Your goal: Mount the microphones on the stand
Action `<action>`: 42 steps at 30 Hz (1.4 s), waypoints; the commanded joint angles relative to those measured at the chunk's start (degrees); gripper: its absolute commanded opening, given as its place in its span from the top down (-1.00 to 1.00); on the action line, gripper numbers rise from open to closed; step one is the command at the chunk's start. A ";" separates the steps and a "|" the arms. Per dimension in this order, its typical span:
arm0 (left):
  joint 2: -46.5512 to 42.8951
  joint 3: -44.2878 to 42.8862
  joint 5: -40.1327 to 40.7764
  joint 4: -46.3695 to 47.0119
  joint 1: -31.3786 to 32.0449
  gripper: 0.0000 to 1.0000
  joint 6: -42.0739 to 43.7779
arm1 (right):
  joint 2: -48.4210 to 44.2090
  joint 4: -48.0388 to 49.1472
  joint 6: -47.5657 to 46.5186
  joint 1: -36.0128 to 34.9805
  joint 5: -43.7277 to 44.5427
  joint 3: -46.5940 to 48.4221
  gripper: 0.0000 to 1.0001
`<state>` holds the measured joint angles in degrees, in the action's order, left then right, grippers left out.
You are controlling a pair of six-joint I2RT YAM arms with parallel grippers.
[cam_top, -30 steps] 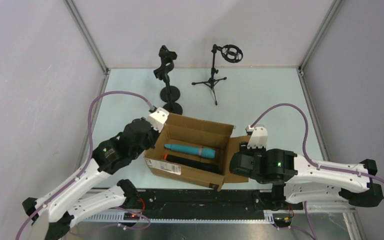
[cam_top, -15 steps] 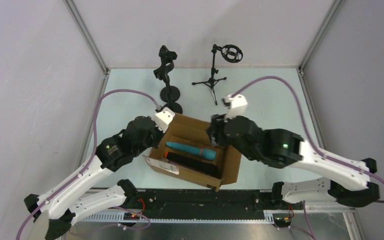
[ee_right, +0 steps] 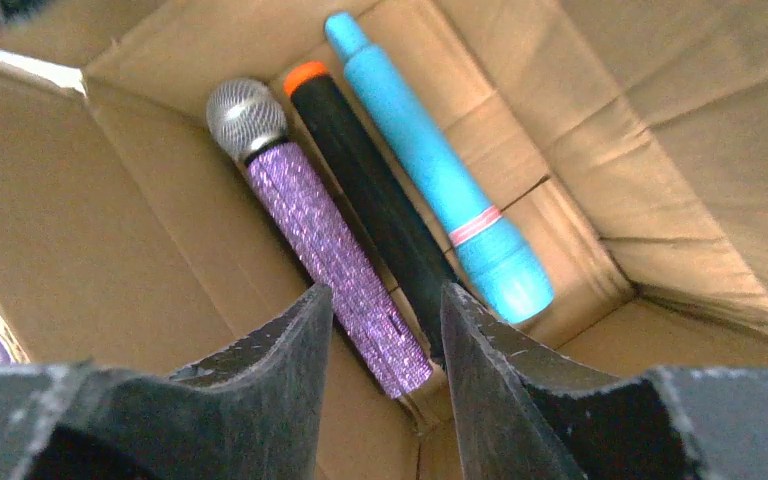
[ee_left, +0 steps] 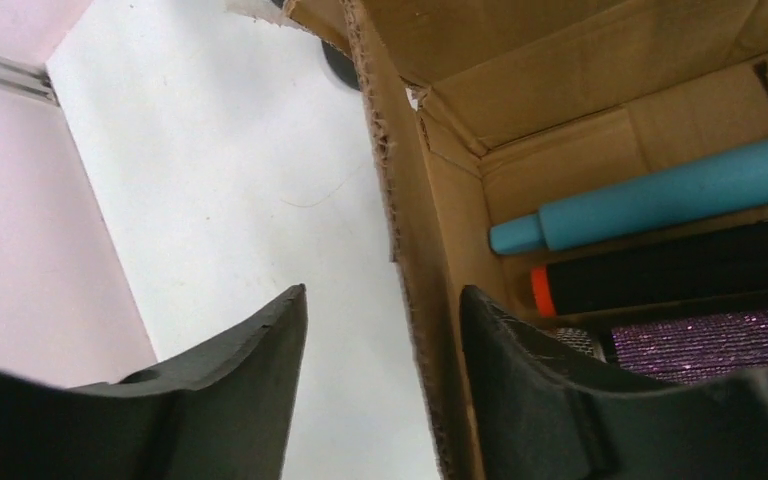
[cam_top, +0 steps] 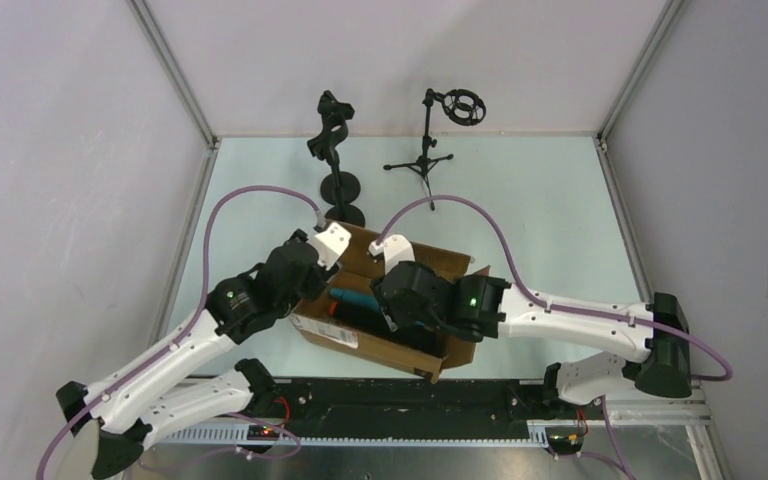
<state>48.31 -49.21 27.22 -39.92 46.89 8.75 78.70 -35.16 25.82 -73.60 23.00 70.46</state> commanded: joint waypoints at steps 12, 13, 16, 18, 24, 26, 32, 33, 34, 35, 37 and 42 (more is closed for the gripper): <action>-3.19 -0.73 -21.71 -1.53 -4.63 1.00 12.58 | -14.93 14.24 -4.59 -7.24 -7.90 -17.37 -0.19; -1.99 -2.08 -21.93 -1.42 -5.00 1.00 12.90 | -14.81 14.37 -5.33 -7.55 -7.65 -17.46 -0.20; 0.06 -8.13 -22.00 -1.47 -5.53 1.00 13.72 | -13.84 14.65 -6.32 -9.20 -5.89 -17.55 -0.21; 0.37 -11.36 -22.73 -1.47 -5.67 1.00 14.03 | -13.10 14.35 -6.34 -9.69 -3.45 -17.55 -0.22; -0.44 -18.50 -30.10 -1.52 -5.75 1.00 14.19 | -10.40 16.12 -7.37 -9.39 2.30 -17.72 -0.33; -0.60 -18.92 -31.50 -1.50 -5.69 1.00 13.44 | -8.99 17.40 -7.59 -8.32 2.58 -17.63 -0.34; -1.90 -16.57 -33.24 -1.48 -5.69 1.00 12.17 | -3.19 20.93 -7.63 -5.56 1.27 -15.75 -0.34; -1.82 -16.55 -33.21 -1.48 -5.70 1.00 11.95 | -1.26 21.15 -7.89 -5.39 0.91 -15.46 -0.32; -1.82 -16.65 -33.25 -1.47 -5.69 1.00 11.97 | -0.16 20.76 -7.76 -4.75 0.33 -14.37 -0.31; -1.71 -16.72 -33.48 -1.47 -5.68 1.00 11.96 | 2.42 20.27 -6.96 -4.38 0.13 -13.58 -0.26; -1.73 -17.02 -34.18 -1.49 -5.67 1.00 12.20 | 6.01 18.94 -6.27 -3.62 -0.18 -11.54 -0.21; -2.22 -17.06 -35.86 -1.48 -5.74 1.00 12.64 | 10.46 15.92 -3.82 -2.61 3.35 -8.48 -0.17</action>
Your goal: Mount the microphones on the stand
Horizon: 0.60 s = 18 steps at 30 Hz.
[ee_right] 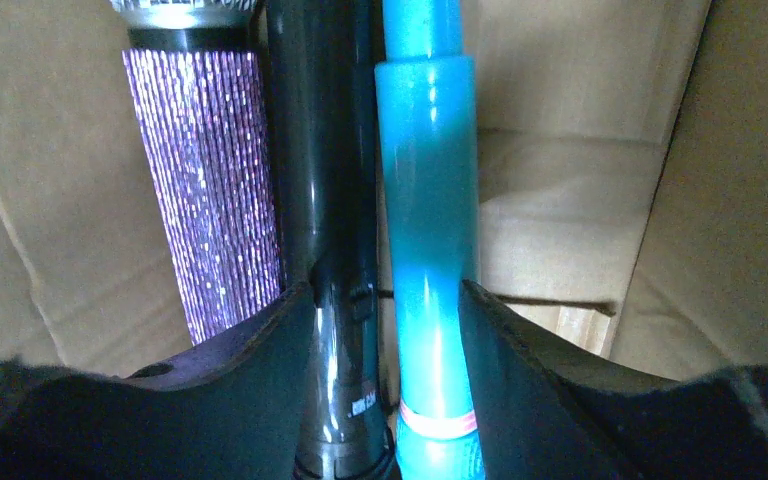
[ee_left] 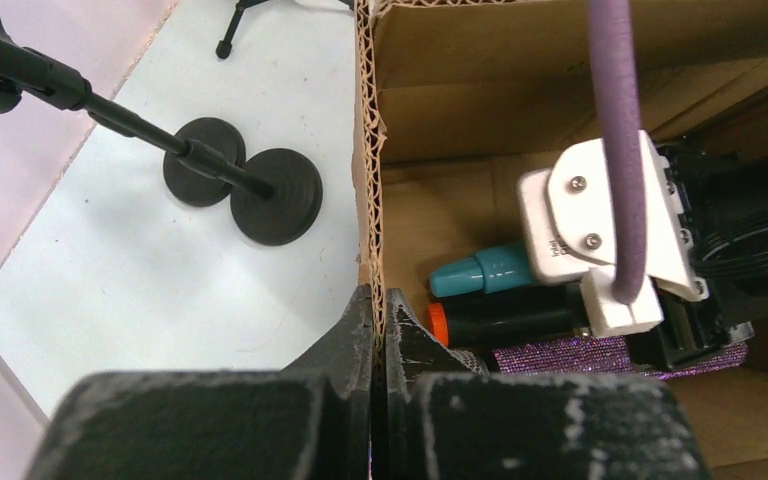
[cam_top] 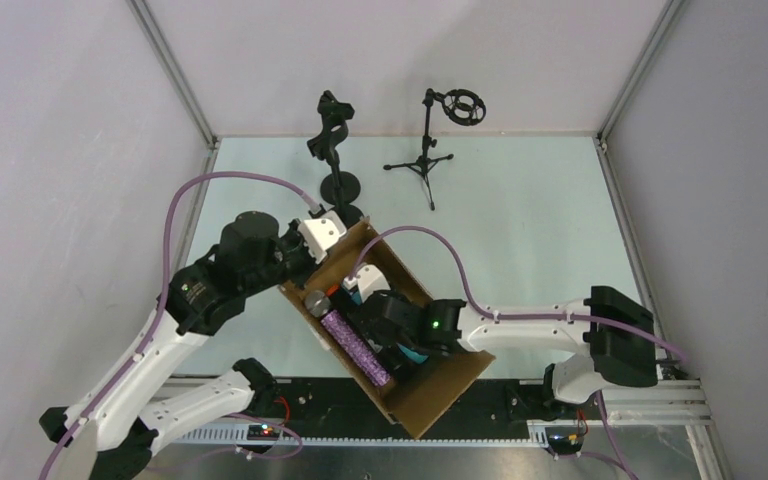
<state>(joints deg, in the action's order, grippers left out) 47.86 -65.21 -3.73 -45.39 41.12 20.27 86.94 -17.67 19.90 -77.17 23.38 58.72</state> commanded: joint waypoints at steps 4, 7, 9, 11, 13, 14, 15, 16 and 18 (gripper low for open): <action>-2.42 -0.74 -5.28 3.98 0.05 1.00 1.76 | 2.30 -3.56 2.82 1.89 3.10 3.29 -0.11; -2.87 -0.29 -5.21 3.99 0.07 1.00 1.77 | 2.09 -5.03 2.09 1.76 3.87 3.19 -0.07; -3.34 0.09 -5.01 3.99 0.07 1.00 1.84 | 1.77 -5.69 2.06 1.66 4.06 2.71 -0.05; -3.80 0.85 -4.98 3.97 0.08 1.00 2.12 | 1.53 -6.06 2.29 1.67 3.99 1.67 -0.05; -4.34 1.43 -5.12 3.99 0.07 1.00 2.40 | 1.33 -6.66 2.85 1.93 4.11 1.18 -0.08; -4.63 1.59 -5.10 3.99 0.09 1.00 2.42 | 1.27 -6.98 3.17 2.15 4.16 1.16 -0.12; -4.75 1.76 -5.12 3.99 0.05 1.00 2.46 | 1.29 -7.50 3.28 2.69 4.01 1.07 -0.15; -4.96 1.80 -5.17 3.99 0.06 1.00 2.53 | 1.28 -7.66 3.43 3.18 3.72 1.06 -0.20; -5.11 1.84 -5.26 3.99 0.08 1.00 2.51 | 1.60 -7.94 3.10 3.74 2.36 1.09 -0.27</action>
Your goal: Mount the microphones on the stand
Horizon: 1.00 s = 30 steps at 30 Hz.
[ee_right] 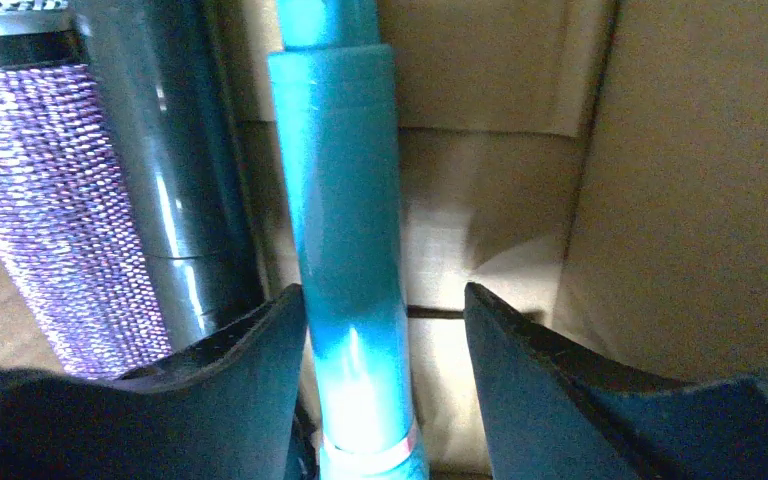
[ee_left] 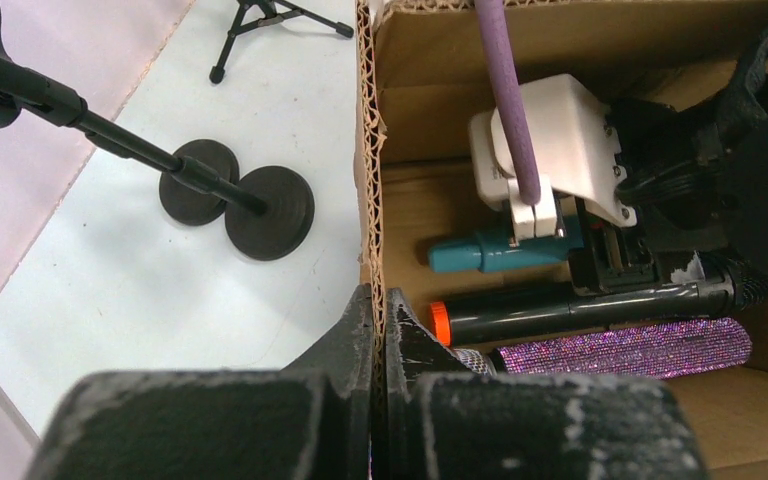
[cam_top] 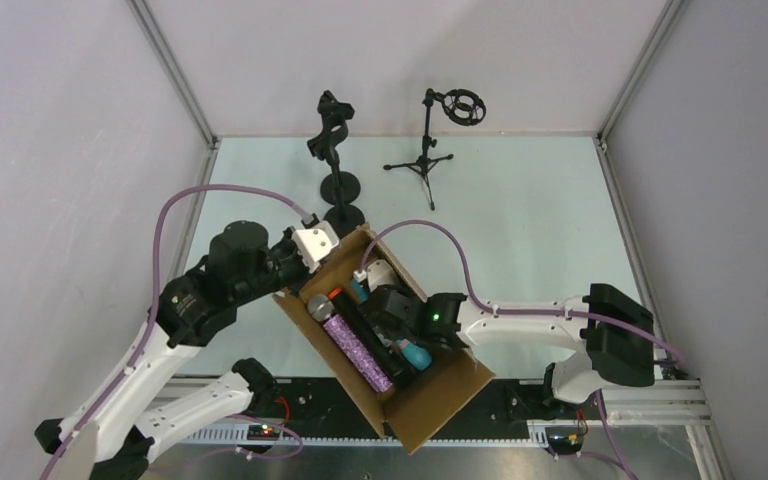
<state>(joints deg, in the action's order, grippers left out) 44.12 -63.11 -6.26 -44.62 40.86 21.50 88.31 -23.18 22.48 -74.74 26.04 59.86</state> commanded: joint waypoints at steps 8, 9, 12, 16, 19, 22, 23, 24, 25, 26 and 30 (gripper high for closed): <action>-0.90 -0.39 -2.81 3.20 0.32 1.00 1.27 | 1.51 -2.76 0.37 0.55 -1.97 -0.01 0.29; -0.93 -0.27 -2.69 3.22 0.34 1.00 1.51 | 1.51 -2.51 0.44 0.38 -2.01 0.00 0.38; -1.23 -0.07 -2.27 3.22 0.28 1.00 2.10 | 0.96 -2.02 0.44 -0.26 -1.48 0.13 0.83; -2.04 1.13 -1.70 3.22 0.31 1.00 3.20 | -2.48 -5.49 -0.21 -0.78 0.01 5.08 1.00; -2.78 2.63 -0.63 3.31 0.34 1.00 3.45 | -7.80 -10.18 -1.71 -1.00 1.71 12.58 1.00; -3.00 3.57 0.44 3.46 0.36 1.00 2.95 | -14.19 -14.10 -2.33 -0.99 2.07 20.35 1.00; -3.27 3.76 0.49 3.43 0.29 1.00 3.16 | -15.39 -14.89 -2.08 -0.97 2.03 21.55 1.00; -3.44 4.20 0.60 3.47 0.33 1.00 3.67 | -17.70 -16.24 -1.36 -0.95 1.93 23.49 1.00; -3.67 4.39 0.62 3.44 0.28 1.00 3.92 | -18.73 -17.72 -0.89 -0.94 1.87 24.92 1.00; -3.86 4.79 0.85 3.48 0.32 1.00 4.26 | -20.38 -18.59 0.01 -0.85 1.89 25.60 1.00; -4.22 6.07 1.95 3.49 0.28 1.00 5.32 | -24.33 -24.48 2.26 0.45 4.36 29.15 1.00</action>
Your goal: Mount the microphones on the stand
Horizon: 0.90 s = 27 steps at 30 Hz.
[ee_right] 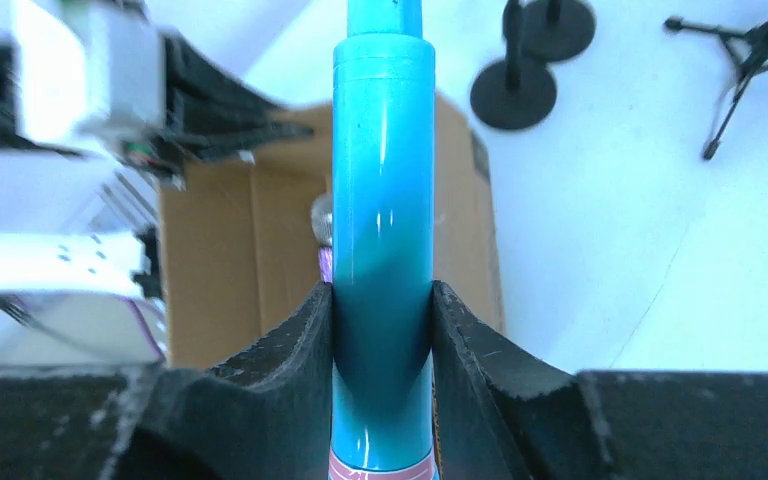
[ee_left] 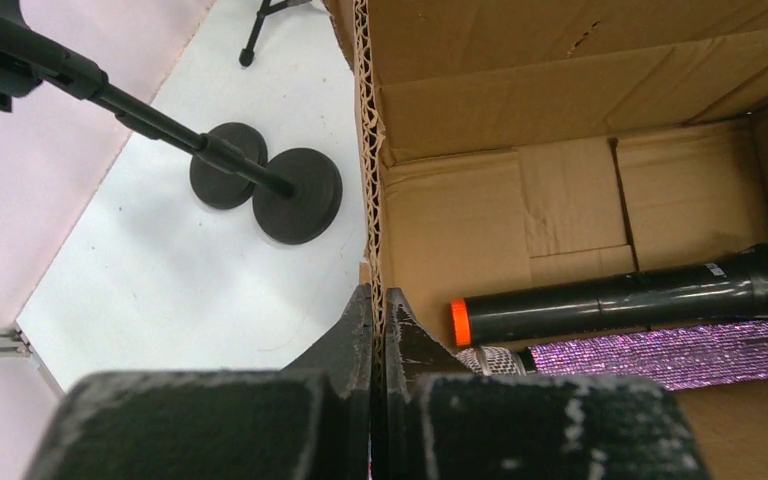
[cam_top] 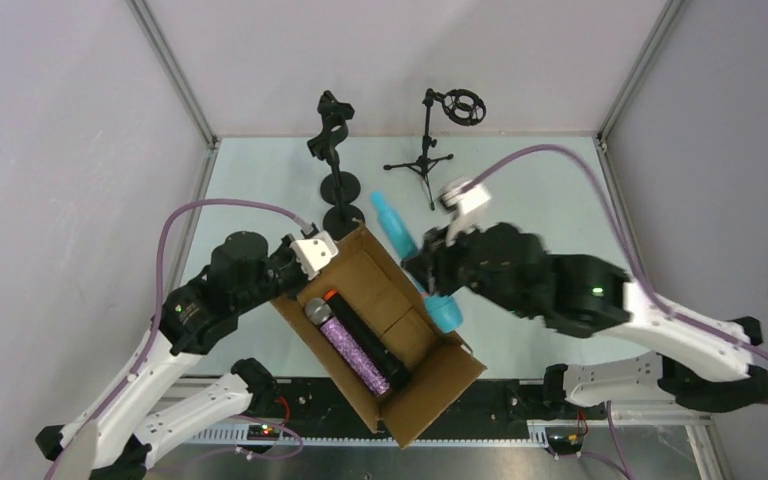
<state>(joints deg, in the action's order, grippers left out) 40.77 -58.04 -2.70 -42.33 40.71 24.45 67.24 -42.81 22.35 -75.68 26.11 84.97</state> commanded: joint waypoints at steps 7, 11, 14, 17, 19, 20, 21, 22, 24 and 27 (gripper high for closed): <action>-3.81 2.54 0.22 1.13 0.39 1.00 4.43 | -9.95 -10.48 4.85 11.65 3.62 -0.87 1.00; -6.15 1.13 -0.19 0.74 0.32 1.00 5.25 | -10.29 -9.49 6.97 20.65 -3.43 -10.50 1.00; -6.29 -1.11 -2.34 -0.86 0.31 1.00 4.36 | -8.84 -5.59 8.16 25.88 -9.29 -17.88 1.00; -5.73 -3.55 -5.34 -2.72 0.30 1.00 4.22 | -4.88 1.03 9.24 27.17 -12.02 -24.02 1.00; -5.31 -4.70 -6.46 -3.83 0.33 1.00 4.99 | -1.26 4.00 9.71 27.16 -12.64 -25.47 1.00; -5.16 -5.15 -6.58 -4.22 0.31 1.00 5.26 | 0.20 4.99 9.89 27.21 -12.76 -26.17 1.00; -4.93 -5.92 -6.74 -5.21 0.28 1.00 6.01 | 2.99 7.05 10.17 27.33 -12.80 -26.52 1.00; -4.88 -6.20 -6.77 -5.66 0.30 1.00 6.51 | 4.61 8.84 10.30 27.42 -12.74 -27.01 1.00; -5.13 -6.47 -6.06 -6.78 0.30 1.00 8.04 | 10.61 11.36 10.90 27.78 -13.06 -27.43 1.00; -6.20 -6.03 -3.81 -8.45 0.30 1.00 10.15 | 15.68 14.55 12.03 28.58 -13.83 -27.72 1.00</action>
<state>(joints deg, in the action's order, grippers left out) 35.83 -62.04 -7.35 -49.19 40.75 29.06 78.22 -36.62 32.01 -48.14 13.82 57.52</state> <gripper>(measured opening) 0.033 0.374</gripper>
